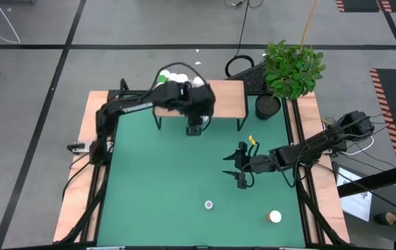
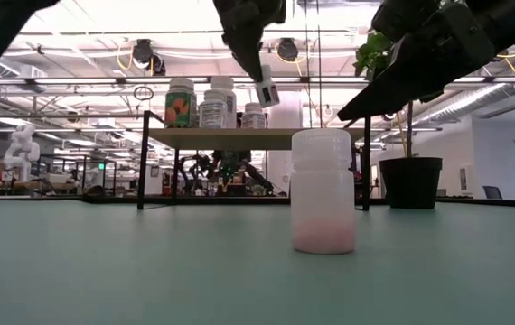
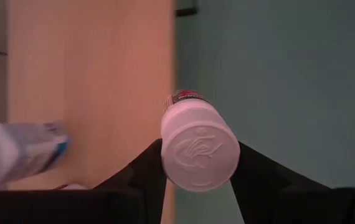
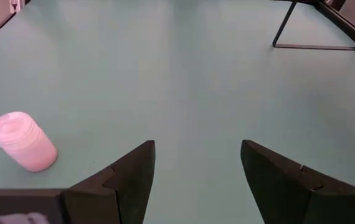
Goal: Pick and place medicine bottles onto shelf by color
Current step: Put the black bottle on the shelf
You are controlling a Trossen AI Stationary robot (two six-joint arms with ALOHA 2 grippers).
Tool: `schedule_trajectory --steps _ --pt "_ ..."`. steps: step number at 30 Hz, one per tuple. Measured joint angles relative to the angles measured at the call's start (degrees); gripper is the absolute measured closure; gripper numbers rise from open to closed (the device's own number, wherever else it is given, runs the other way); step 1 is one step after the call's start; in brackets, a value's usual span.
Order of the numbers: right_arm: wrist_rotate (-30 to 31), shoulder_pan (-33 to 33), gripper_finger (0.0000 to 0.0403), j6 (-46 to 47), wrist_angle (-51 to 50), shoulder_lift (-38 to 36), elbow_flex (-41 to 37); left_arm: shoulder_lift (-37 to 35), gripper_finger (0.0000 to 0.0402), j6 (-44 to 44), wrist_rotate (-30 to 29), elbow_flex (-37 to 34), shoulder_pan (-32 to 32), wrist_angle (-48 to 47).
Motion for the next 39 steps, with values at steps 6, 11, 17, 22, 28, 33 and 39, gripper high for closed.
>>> schedule_trajectory --steps 6,11,17,22,28,33,39 --pt "0.0 0.0 0.017 0.2 -0.4 0.0 0.0 3.1 0.0252 2.9 0.5 4.4 5.0 -3.2" --pt "0.0 -0.1 0.017 0.2 -0.5 0.0 0.0 3.0 0.0252 4.7 0.8 4.4 8.0 -3.0" --pt "0.0 -0.6 0.017 0.2 -0.2 0.0 0.0 3.0 0.0245 6.1 2.5 4.4 10.9 -2.0" --pt "0.0 -0.9 0.017 0.6 -0.2 0.0 0.0 3.0 0.0243 6.2 2.8 4.4 11.7 -0.1" --pt "0.0 -0.9 0.017 0.6 -0.1 0.0 0.0 3.7 0.0242 7.6 4.0 4.2 11.9 -0.2" --pt "-0.1 -0.9 0.017 0.6 0.4 0.0 0.0 5.1 0.0241 7.8 3.7 3.7 12.2 0.2" --pt "-0.1 -0.9 0.017 0.6 1.1 0.0 0.0 5.5 0.0241 8.3 3.1 3.8 12.1 1.2"
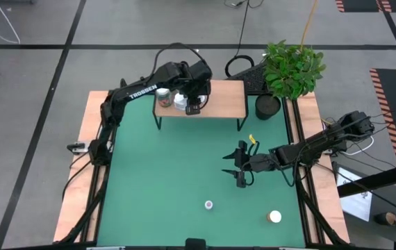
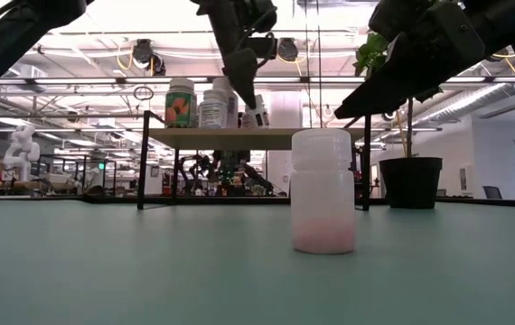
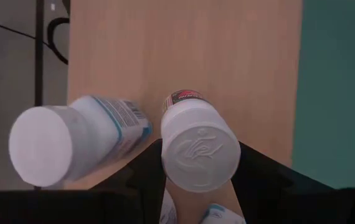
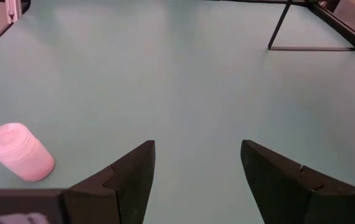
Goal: Pick and place medicine bottles onto shelf by color
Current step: Put the black bottle on the shelf
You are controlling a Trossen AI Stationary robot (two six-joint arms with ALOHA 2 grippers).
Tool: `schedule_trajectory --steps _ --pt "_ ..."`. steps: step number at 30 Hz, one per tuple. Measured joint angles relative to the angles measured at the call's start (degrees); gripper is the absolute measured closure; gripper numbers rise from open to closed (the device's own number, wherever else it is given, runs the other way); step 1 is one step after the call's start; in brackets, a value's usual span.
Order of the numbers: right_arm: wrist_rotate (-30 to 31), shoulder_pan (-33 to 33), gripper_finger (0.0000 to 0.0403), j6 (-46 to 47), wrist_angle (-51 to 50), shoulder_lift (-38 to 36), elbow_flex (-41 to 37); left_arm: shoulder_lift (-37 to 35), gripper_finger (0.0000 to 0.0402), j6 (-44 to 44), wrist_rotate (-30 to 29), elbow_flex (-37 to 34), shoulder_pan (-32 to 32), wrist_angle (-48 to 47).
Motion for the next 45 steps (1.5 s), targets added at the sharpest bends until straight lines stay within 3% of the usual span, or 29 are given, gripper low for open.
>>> schedule_trajectory --steps 16,30,37,45 --pt "0.0 0.0 0.017 0.0 0.4 0.0 0.0 0.0 0.0237 -0.9 -1.1 0.0 -0.1 -0.1" --pt "0.0 0.0 0.017 0.0 0.5 0.0 0.0 0.1 0.0152 -3.5 -2.8 -0.1 -0.2 0.8" --pt "0.0 0.0 0.017 0.0 1.3 0.0 0.0 -0.2 0.015 -4.1 -3.2 -0.1 -0.8 1.9" --pt "-0.1 0.0 0.017 0.0 1.9 0.0 0.0 -4.2 0.0154 -4.5 -7.6 -0.1 -4.1 3.0"
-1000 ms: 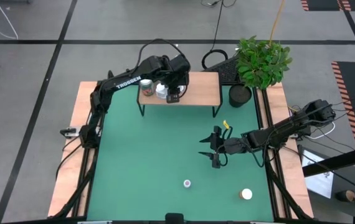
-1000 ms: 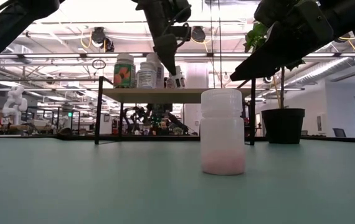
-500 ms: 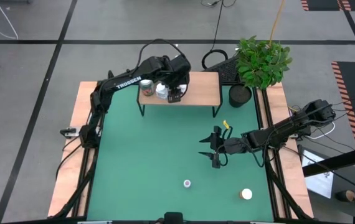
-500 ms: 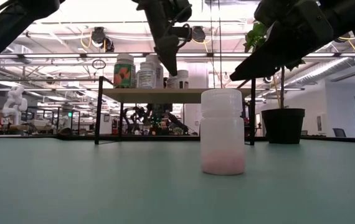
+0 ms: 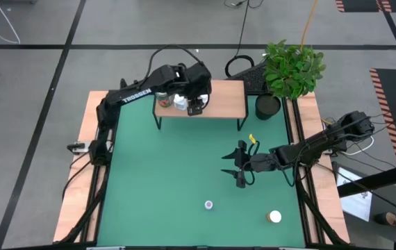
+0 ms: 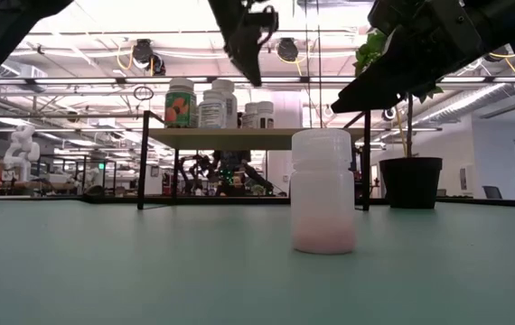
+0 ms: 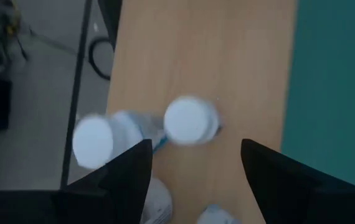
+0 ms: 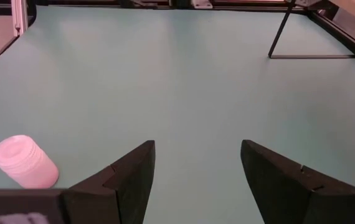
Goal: Pick and place medicine bottles onto shelf by color
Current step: Put the black bottle on the shelf
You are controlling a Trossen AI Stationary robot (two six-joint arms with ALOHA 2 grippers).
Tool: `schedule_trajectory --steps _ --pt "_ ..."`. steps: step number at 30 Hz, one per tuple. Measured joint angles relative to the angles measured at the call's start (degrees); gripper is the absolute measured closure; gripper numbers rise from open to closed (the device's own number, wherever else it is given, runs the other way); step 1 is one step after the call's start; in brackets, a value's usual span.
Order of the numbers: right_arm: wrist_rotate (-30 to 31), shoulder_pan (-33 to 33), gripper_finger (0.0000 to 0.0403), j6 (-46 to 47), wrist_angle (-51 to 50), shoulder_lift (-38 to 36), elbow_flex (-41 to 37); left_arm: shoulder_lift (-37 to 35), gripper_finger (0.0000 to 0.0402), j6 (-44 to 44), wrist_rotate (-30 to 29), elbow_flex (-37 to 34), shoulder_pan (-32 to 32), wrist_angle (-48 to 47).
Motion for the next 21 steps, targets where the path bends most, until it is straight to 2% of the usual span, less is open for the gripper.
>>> schedule_trajectory --steps 9,16,21 --pt "0.0 0.0 0.017 0.0 0.2 0.0 0.0 -2.1 0.0179 1.4 0.0 -1.4 -6.9 8.3" --pt "1.0 1.1 0.0172 -0.8 0.0 0.0 0.0 -1.9 0.0235 6.3 -1.6 -13.4 -9.7 21.6" --pt "2.9 2.0 0.0189 -1.7 0.0 0.0 0.0 -1.9 0.0282 8.9 -2.7 -22.3 -9.4 31.3"
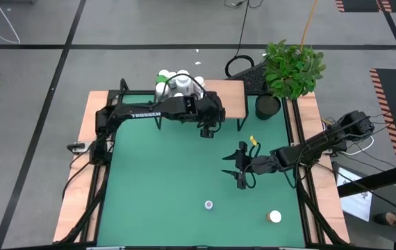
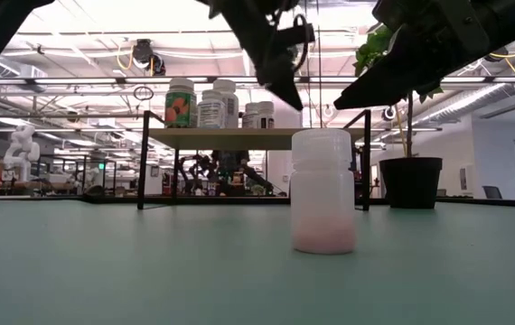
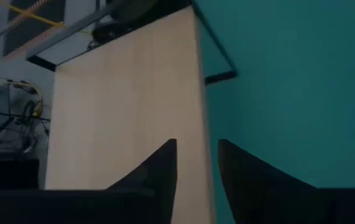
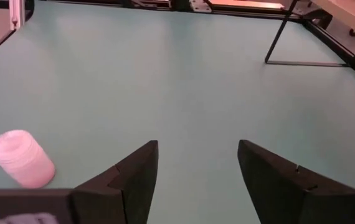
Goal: Pick and place medicine bottles onto shelf by color
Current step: Put the black bottle on the shelf
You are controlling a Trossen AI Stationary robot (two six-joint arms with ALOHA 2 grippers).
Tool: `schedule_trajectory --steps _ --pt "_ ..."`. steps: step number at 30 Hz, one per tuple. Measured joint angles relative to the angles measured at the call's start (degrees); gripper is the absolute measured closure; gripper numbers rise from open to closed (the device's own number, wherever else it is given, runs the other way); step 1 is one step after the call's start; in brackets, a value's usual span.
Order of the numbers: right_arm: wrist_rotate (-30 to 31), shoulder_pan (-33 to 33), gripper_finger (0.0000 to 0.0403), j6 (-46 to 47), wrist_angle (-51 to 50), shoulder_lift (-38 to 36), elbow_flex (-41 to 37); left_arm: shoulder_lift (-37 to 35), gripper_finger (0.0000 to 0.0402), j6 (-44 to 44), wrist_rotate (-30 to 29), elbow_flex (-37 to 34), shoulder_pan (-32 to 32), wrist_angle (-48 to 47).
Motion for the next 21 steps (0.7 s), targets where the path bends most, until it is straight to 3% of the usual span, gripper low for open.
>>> schedule_trajectory --steps 6,21 --pt "0.1 0.1 0.0206 0.0 0.0 0.0 0.0 -0.1 0.0314 -0.2 -5.8 -4.3 1.9 4.8" --pt "0.3 0.1 0.0216 -0.3 0.0 0.0 0.0 -0.1 0.0323 -3.2 -6.4 -4.4 6.2 0.3"
